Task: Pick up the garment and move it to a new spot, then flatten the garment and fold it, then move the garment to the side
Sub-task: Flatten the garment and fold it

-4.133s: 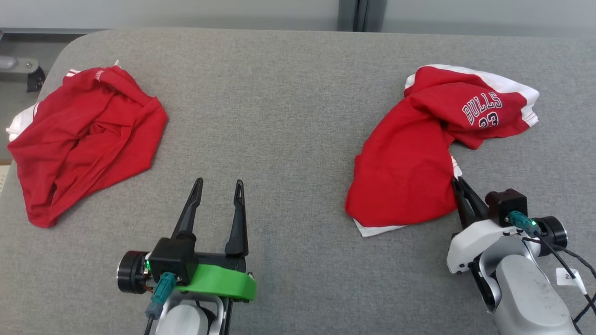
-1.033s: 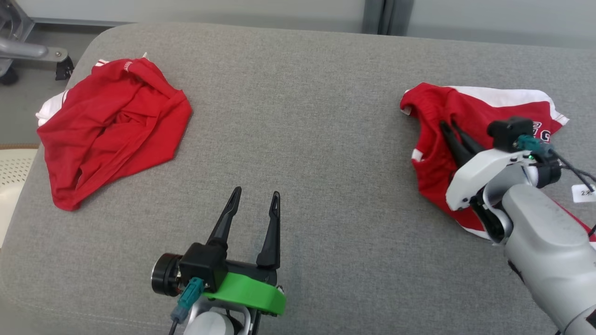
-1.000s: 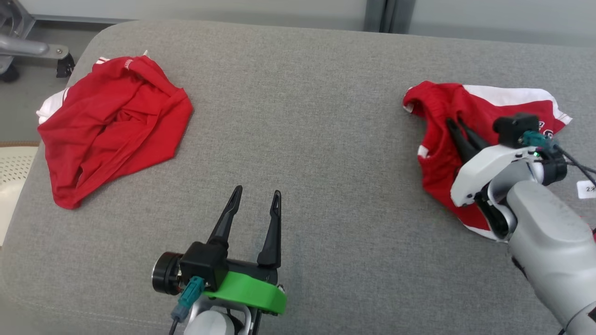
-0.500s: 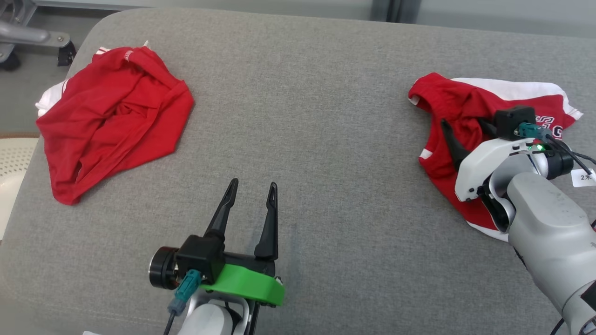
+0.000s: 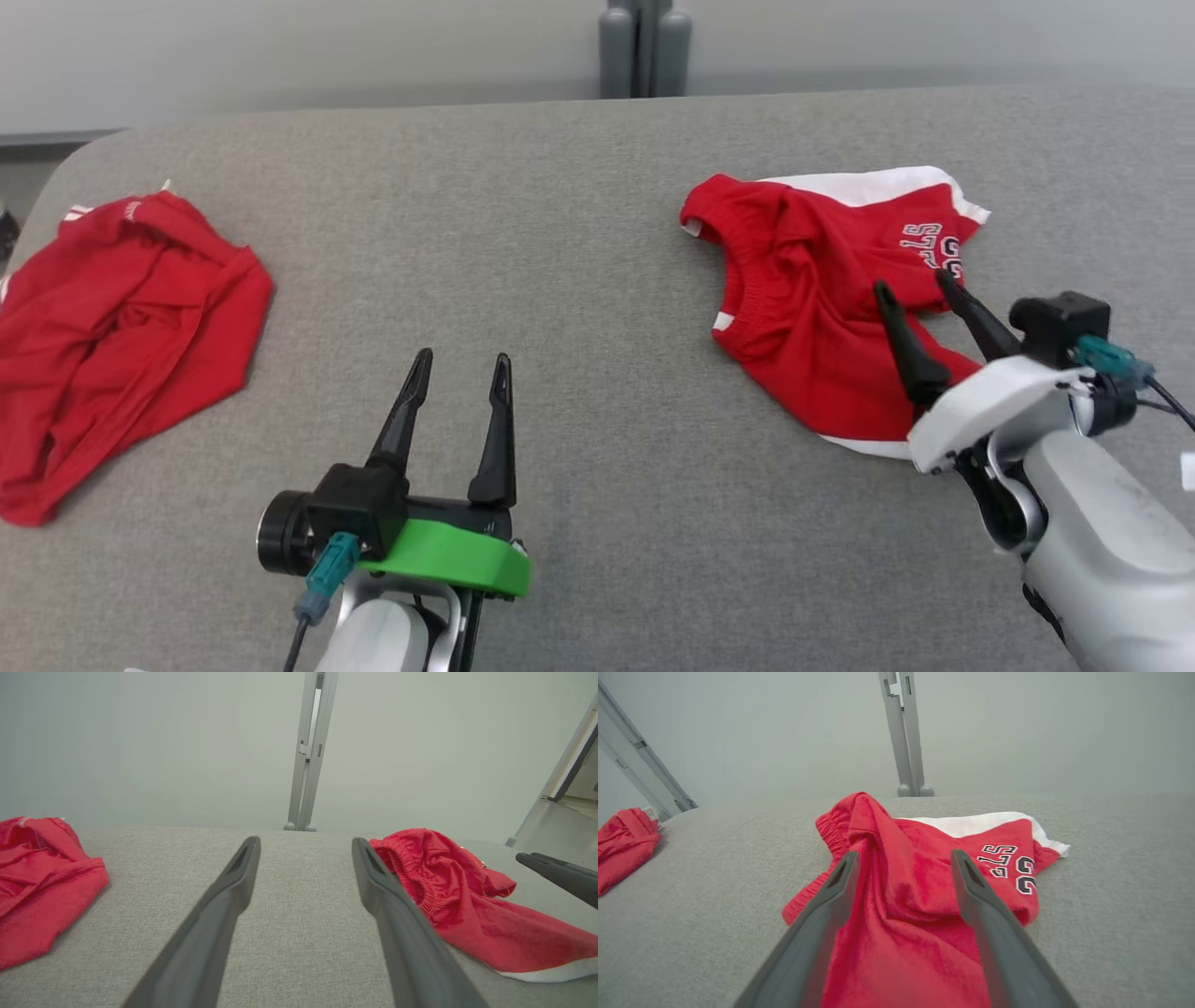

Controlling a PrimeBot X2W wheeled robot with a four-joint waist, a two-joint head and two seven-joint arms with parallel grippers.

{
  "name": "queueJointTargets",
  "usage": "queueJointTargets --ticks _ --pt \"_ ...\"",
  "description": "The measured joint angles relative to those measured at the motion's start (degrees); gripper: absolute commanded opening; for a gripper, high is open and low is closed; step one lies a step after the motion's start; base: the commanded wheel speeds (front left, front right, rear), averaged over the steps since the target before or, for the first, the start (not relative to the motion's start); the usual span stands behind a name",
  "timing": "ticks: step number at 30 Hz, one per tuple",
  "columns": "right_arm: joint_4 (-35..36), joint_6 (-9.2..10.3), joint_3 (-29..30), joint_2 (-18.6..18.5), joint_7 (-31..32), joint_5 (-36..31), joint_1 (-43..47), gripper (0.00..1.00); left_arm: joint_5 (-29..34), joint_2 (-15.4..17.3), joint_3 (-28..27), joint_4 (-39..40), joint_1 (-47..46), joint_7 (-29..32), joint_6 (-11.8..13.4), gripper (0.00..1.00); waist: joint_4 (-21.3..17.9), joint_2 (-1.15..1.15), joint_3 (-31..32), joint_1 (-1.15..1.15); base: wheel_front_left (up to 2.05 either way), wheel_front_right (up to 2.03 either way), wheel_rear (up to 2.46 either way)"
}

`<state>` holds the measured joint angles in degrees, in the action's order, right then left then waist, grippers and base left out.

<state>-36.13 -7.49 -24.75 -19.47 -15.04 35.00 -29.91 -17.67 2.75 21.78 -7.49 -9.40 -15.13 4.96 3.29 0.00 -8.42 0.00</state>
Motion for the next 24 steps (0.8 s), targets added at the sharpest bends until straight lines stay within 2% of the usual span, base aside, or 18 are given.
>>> queueJointTargets --ticks 4,9,13,19,21,24 --pt "6.77 0.0 6.83 1.29 -0.02 -2.27 7.98 1.0 -0.65 0.0 -1.21 0.38 -0.01 0.0 -0.44 1.0 -2.57 0.0 1.16 0.0 0.0 0.0 0.0" --pt "13.96 0.0 14.79 6.21 0.0 -7.15 18.17 1.0 -1.34 0.01 -1.74 0.25 0.36 -0.01 -1.55 1.0 -5.56 0.0 2.38 0.0 0.0 0.0 0.0" --pt "16.53 0.0 16.8 8.68 -0.01 -10.44 21.55 1.0 -0.47 0.0 -1.46 -1.54 0.61 -0.01 -2.87 1.0 -7.62 0.0 2.76 0.0 0.0 0.0 0.0" --pt "18.84 0.0 18.53 9.94 -0.01 -12.37 21.12 1.0 1.55 0.02 -0.26 -6.34 -1.62 0.0 -5.56 1.0 -10.35 0.0 2.22 0.0 0.0 0.0 0.0" --pt "19.09 0.0 19.14 10.14 -0.01 -12.77 20.78 1.0 2.04 -0.01 2.24 -11.9 -4.21 -0.02 -8.03 1.0 -11.8 0.0 1.62 0.0 0.0 0.0 0.0" --pt "19.19 0.0 19.26 10.27 -0.01 -12.93 20.74 1.0 3.24 -0.04 5.23 -19.26 -8.29 -0.02 -9.78 1.0 -13.34 0.0 0.83 0.0 0.0 0.0 0.0"
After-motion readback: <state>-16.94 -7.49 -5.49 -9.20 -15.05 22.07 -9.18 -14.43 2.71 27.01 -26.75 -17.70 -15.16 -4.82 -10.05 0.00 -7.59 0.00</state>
